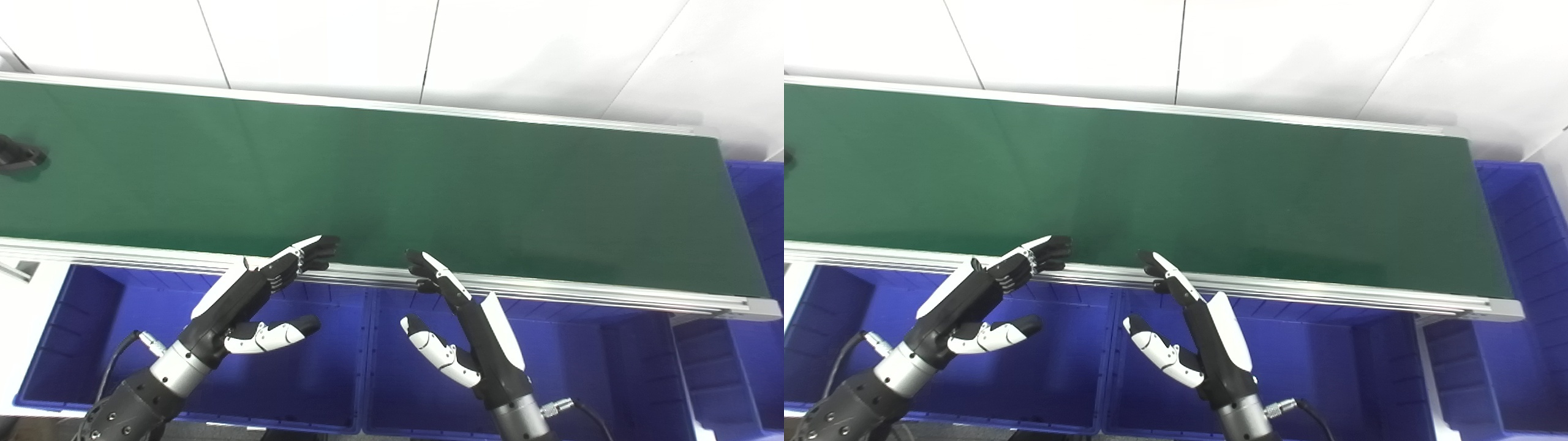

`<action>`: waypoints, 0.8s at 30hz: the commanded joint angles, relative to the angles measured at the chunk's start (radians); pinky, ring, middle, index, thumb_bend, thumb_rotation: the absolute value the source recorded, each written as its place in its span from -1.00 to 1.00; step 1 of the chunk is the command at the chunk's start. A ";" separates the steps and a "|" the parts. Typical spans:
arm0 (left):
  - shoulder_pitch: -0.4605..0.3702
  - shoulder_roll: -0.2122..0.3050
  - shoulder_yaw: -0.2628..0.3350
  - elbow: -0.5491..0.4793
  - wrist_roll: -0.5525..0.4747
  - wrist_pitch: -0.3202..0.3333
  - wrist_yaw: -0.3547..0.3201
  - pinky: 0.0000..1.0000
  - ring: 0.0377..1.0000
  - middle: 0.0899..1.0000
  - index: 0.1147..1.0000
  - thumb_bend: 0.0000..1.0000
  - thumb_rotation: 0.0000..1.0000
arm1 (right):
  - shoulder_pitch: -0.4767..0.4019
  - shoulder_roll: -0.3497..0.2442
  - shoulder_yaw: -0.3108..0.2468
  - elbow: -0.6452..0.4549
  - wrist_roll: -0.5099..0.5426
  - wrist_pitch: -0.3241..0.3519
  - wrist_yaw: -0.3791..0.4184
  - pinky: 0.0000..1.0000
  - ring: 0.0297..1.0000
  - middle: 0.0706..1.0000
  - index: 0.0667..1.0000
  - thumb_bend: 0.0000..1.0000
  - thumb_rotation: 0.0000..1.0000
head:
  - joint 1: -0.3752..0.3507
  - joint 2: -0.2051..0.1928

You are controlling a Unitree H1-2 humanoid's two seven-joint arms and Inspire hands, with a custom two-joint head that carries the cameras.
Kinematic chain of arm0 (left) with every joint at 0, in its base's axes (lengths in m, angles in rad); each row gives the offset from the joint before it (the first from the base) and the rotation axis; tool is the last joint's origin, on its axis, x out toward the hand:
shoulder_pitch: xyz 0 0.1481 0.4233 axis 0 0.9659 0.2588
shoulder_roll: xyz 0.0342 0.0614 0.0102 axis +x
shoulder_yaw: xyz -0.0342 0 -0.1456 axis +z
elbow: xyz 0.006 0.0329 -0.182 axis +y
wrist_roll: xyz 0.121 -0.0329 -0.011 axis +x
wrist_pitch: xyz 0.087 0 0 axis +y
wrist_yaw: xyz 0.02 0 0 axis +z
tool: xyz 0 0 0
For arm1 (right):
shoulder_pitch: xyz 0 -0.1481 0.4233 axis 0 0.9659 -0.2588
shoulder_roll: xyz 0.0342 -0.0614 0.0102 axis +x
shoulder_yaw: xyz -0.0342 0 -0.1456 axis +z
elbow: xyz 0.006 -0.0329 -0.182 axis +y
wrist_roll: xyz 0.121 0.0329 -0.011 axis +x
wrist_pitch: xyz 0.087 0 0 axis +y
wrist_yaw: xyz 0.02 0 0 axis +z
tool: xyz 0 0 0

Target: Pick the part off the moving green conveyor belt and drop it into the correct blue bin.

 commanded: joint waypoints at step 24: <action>-0.002 0.025 0.012 -0.020 -0.019 -0.019 -0.003 0.70 0.79 0.82 0.76 -0.35 0.04 | 0.008 0.022 0.013 -0.021 -0.007 -0.027 -0.004 0.56 0.71 0.77 0.76 -0.32 0.51 | 0.006 0.002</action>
